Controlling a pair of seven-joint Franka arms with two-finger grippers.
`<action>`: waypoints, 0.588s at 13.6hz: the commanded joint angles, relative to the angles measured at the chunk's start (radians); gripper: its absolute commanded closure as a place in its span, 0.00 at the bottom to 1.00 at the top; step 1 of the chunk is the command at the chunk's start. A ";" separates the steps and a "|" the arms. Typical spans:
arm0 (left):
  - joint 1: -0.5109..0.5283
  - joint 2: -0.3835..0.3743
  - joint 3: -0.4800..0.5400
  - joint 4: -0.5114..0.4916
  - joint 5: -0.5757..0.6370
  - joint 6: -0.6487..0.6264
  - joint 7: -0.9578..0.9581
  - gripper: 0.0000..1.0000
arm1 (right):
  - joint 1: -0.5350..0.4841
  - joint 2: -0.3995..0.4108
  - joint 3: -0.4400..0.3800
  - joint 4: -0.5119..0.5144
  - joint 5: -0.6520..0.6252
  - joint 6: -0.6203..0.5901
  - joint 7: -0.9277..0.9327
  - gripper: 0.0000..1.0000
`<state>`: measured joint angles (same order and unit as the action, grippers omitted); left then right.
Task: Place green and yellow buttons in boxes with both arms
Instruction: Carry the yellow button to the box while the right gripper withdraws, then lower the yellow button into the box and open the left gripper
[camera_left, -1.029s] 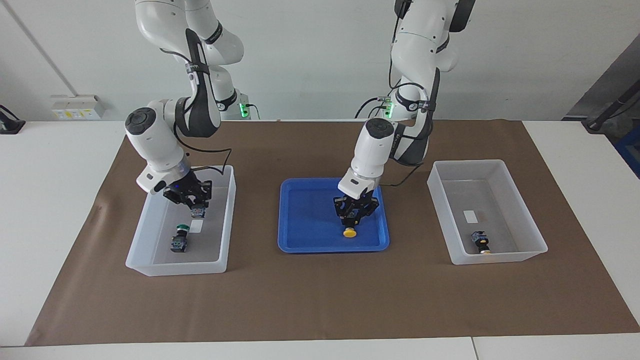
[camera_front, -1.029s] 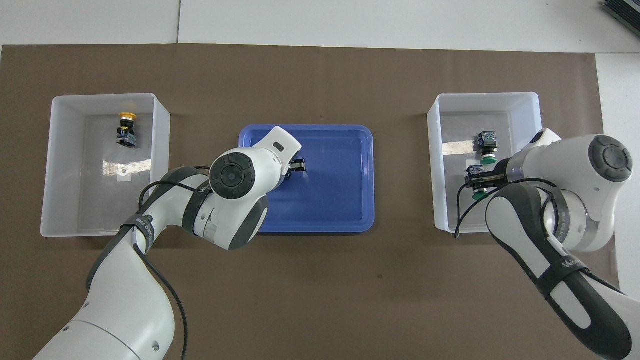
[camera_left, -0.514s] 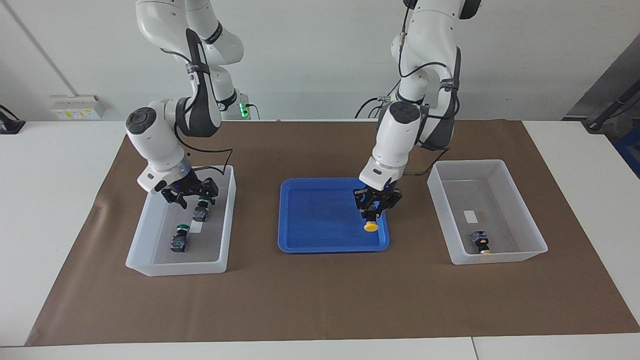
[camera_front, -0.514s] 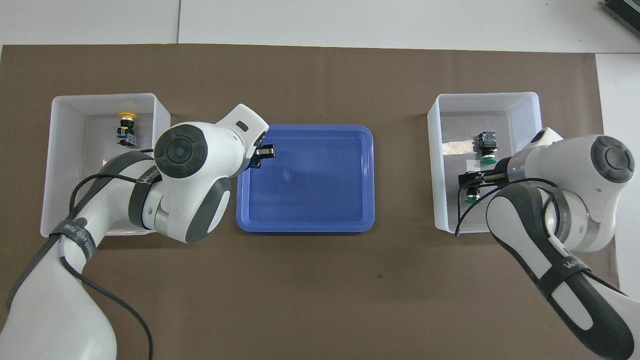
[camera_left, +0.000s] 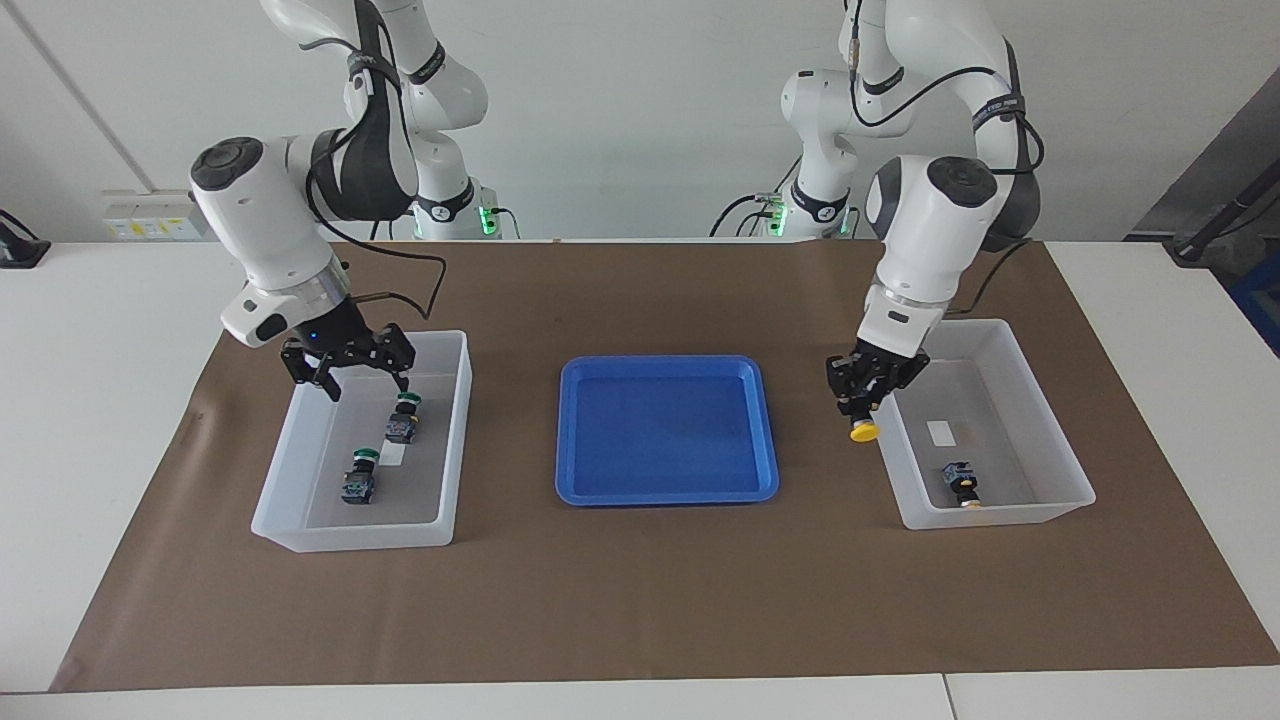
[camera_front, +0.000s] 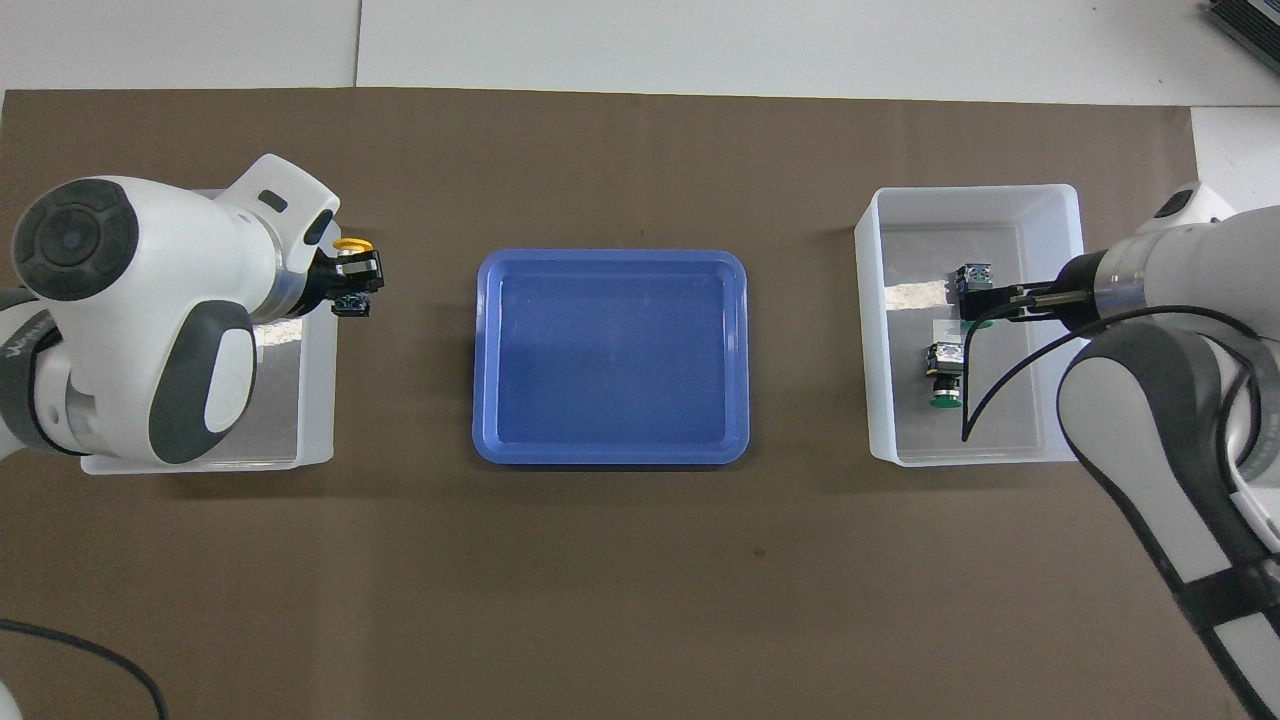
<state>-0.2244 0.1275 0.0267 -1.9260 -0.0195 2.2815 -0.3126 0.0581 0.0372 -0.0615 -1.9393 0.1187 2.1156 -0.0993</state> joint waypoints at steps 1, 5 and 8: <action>0.109 0.000 -0.013 -0.027 0.003 0.126 0.110 1.00 | -0.011 0.006 0.003 0.115 -0.071 -0.153 0.081 0.00; 0.232 0.009 -0.014 -0.085 0.001 0.240 0.211 1.00 | -0.011 -0.010 0.002 0.259 -0.091 -0.380 0.133 0.00; 0.286 0.055 -0.014 -0.100 0.000 0.285 0.221 1.00 | -0.012 -0.010 0.000 0.365 -0.093 -0.529 0.159 0.00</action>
<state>0.0260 0.1596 0.0262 -2.0095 -0.0195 2.5215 -0.1104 0.0569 0.0208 -0.0658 -1.6420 0.0411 1.6664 0.0295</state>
